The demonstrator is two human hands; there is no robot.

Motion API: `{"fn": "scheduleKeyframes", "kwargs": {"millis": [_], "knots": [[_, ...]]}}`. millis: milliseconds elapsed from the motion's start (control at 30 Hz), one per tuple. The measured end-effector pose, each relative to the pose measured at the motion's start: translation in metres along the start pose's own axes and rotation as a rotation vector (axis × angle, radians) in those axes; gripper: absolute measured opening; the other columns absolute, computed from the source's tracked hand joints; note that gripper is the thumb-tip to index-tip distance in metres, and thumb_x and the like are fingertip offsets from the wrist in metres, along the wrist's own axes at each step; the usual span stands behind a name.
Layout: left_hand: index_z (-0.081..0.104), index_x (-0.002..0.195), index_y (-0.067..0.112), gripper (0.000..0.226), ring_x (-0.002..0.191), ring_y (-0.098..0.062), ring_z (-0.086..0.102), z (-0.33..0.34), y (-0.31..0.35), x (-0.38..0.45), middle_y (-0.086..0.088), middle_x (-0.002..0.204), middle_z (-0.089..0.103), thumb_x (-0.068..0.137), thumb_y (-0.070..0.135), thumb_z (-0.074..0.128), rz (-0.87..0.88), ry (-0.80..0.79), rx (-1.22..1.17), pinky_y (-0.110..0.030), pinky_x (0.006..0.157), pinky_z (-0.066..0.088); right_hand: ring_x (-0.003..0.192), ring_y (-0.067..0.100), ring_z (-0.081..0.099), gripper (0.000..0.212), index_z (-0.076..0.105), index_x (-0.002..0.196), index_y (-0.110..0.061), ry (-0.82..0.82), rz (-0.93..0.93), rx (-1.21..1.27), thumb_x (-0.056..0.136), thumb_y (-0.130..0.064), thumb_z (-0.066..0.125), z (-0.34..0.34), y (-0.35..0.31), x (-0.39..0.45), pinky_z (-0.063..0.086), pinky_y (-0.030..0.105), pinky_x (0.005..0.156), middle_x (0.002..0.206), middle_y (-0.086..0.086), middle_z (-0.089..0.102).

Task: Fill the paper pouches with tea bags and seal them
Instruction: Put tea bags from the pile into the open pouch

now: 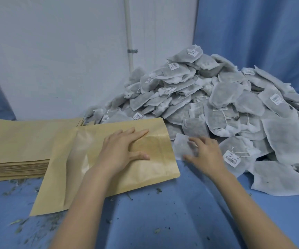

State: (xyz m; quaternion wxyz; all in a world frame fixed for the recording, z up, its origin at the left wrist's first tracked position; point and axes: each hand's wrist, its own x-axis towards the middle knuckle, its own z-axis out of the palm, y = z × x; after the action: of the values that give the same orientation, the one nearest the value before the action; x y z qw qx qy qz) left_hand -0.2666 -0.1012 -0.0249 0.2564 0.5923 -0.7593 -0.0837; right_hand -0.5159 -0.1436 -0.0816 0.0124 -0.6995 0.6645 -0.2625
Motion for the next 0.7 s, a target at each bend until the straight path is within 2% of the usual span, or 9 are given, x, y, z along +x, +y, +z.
{"fn": "scheduleKeyframes", "kwargs": {"millis": [67, 200, 267, 333, 367, 433, 567, 633, 700], "knots": [[0.037, 0.135, 0.052, 0.078, 0.140, -0.024, 0.026, 0.002, 0.000, 0.004, 0.004, 0.151, 0.034, 0.064, 0.059, 0.069, -0.019, 0.003, 0.023, -0.039, 0.114, 0.015, 0.122, 0.031, 0.038, 0.070, 0.044, 0.131, -0.017, -0.071, 0.090, -0.151, 0.074, -0.050, 0.066, 0.010, 0.009, 0.000, 0.033, 0.036, 0.101, 0.135, 0.010, 0.042], [0.036, 0.136, 0.053, 0.078, 0.140, -0.024, 0.024, 0.004, -0.001, 0.008, 0.005, 0.152, 0.032, 0.065, 0.059, 0.069, -0.038, -0.026, 0.050, -0.035, 0.114, 0.014, 0.114, 0.031, 0.046, 0.050, 0.043, 0.131, -0.015, 0.010, 0.034, -0.199, 0.087, -0.037, 0.055, 0.016, 0.016, 0.002, 0.038, 0.037, 0.092, 0.122, 0.011, 0.054], [0.035, 0.136, 0.052, 0.079, 0.140, -0.024, 0.025, 0.002, -0.002, 0.008, 0.005, 0.152, 0.033, 0.064, 0.060, 0.068, -0.040, -0.027, 0.049, -0.038, 0.114, 0.015, 0.105, 0.024, 0.055, 0.037, 0.051, 0.123, -0.012, 0.089, -0.007, 0.096, 0.089, -0.025, 0.058, 0.008, 0.018, 0.004, 0.041, 0.030, 0.085, 0.110, 0.006, 0.063], [0.036, 0.136, 0.052, 0.078, 0.139, -0.024, 0.026, 0.001, -0.005, 0.008, 0.005, 0.151, 0.034, 0.065, 0.059, 0.069, -0.044, -0.026, 0.052, -0.039, 0.113, 0.016, 0.087, 0.008, 0.059, 0.032, 0.056, 0.116, -0.014, 0.101, 0.012, 0.442, 0.086, -0.019, 0.064, -0.008, 0.014, 0.003, 0.039, 0.015, 0.073, 0.094, -0.006, 0.066], [0.036, 0.135, 0.052, 0.078, 0.140, -0.023, 0.026, 0.000, -0.006, 0.008, 0.005, 0.151, 0.033, 0.065, 0.058, 0.069, -0.048, -0.031, 0.056, -0.039, 0.113, 0.016, 0.081, -0.001, 0.058, 0.028, 0.060, 0.112, -0.019, 0.115, -0.008, 0.527, 0.084, -0.019, 0.067, -0.016, 0.012, 0.003, 0.038, 0.008, 0.070, 0.089, -0.013, 0.065], [0.035, 0.135, 0.053, 0.078, 0.140, -0.023, 0.025, -0.001, -0.006, 0.007, 0.005, 0.152, 0.033, 0.065, 0.059, 0.069, -0.055, -0.052, 0.065, -0.038, 0.114, 0.016, 0.085, -0.006, 0.056, 0.019, 0.068, 0.101, -0.030, 0.132, -0.115, 0.490, 0.084, -0.022, 0.067, -0.031, 0.006, 0.004, 0.039, 0.009, 0.075, 0.090, -0.023, 0.065], [0.032, 0.131, 0.059, 0.075, 0.138, -0.021, 0.027, -0.004, 0.001, 0.006, 0.007, 0.150, 0.035, 0.065, 0.058, 0.068, -0.009, -0.043, 0.001, -0.037, 0.113, 0.017, 0.093, 0.010, 0.054, 0.015, 0.075, 0.096, -0.025, 0.135, -0.340, 0.302, 0.082, -0.021, 0.069, -0.041, -0.011, 0.001, 0.040, 0.024, 0.082, 0.098, -0.005, 0.064], [0.030, 0.124, 0.064, 0.072, 0.133, -0.019, 0.034, -0.007, 0.006, 0.005, 0.010, 0.143, 0.044, 0.063, 0.057, 0.067, 0.044, -0.054, -0.078, -0.034, 0.111, 0.022, 0.092, 0.011, 0.053, 0.016, 0.075, 0.095, -0.024, 0.125, -0.407, 0.295, 0.080, -0.019, 0.071, -0.039, -0.024, -0.002, 0.039, 0.020, 0.078, 0.100, 0.000, 0.062], [0.032, 0.121, 0.066, 0.071, 0.126, -0.014, 0.041, -0.008, 0.012, 0.004, 0.014, 0.135, 0.051, 0.058, 0.059, 0.065, 0.101, -0.091, -0.136, -0.034, 0.109, 0.028, 0.091, 0.006, 0.055, 0.024, 0.075, 0.095, -0.023, 0.118, -0.430, 0.429, 0.076, -0.009, 0.075, -0.034, -0.040, -0.008, 0.040, 0.012, 0.074, 0.103, 0.001, 0.062]]}}
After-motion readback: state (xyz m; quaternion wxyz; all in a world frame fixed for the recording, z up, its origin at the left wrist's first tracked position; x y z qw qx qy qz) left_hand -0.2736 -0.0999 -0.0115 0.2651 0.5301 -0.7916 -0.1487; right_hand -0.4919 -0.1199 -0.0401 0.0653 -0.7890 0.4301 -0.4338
